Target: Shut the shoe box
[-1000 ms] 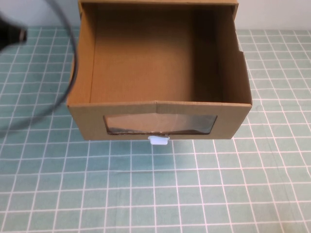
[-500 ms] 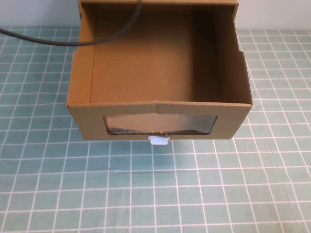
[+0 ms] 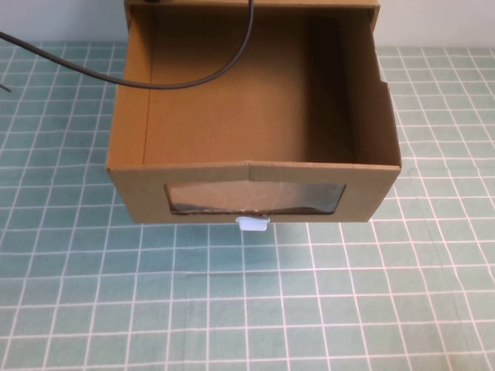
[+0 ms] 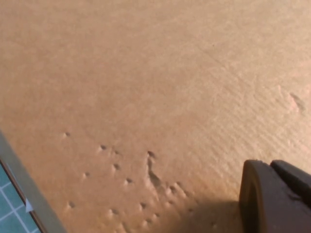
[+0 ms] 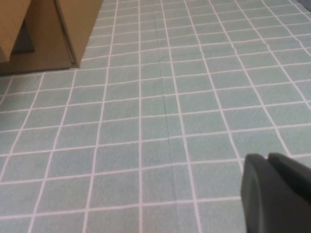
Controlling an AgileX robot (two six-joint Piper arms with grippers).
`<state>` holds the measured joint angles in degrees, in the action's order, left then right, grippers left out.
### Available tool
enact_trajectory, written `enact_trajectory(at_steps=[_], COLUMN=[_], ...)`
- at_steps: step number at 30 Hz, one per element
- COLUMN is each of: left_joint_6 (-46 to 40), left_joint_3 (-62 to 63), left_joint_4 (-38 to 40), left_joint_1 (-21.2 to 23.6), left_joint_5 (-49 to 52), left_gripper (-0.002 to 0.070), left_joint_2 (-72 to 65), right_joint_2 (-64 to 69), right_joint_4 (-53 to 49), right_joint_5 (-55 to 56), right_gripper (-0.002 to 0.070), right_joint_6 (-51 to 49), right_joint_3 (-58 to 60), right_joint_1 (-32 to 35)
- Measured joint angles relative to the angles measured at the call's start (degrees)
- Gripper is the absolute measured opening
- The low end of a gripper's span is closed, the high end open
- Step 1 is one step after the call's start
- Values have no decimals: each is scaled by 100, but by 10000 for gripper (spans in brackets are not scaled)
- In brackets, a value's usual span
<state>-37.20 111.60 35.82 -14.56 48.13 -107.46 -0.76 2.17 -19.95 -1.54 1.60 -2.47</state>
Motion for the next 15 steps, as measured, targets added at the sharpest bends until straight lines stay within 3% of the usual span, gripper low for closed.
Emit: enact_trajectory(at_steps=[4, 11, 15], left_joint_6=[-21, -21, -21], left_joint_3=[0, 3, 16], left_joint_4=[34, 34, 34], left_joint_1=[0, 0, 0], left_joint_5=[0, 0, 39], left_gripper=[-5, -5, -5], left_joint_2=[-2, -12, -12], right_joint_2=[0, 0, 0], right_joint_4=[157, 1767, 2184], right_joint_5=[198, 932, 1464], right_gripper=[-12, -12, -12], right_joint_6=[0, -11, -11], right_joint_3=[0, 0, 0], right_joint_1=[0, 0, 0])
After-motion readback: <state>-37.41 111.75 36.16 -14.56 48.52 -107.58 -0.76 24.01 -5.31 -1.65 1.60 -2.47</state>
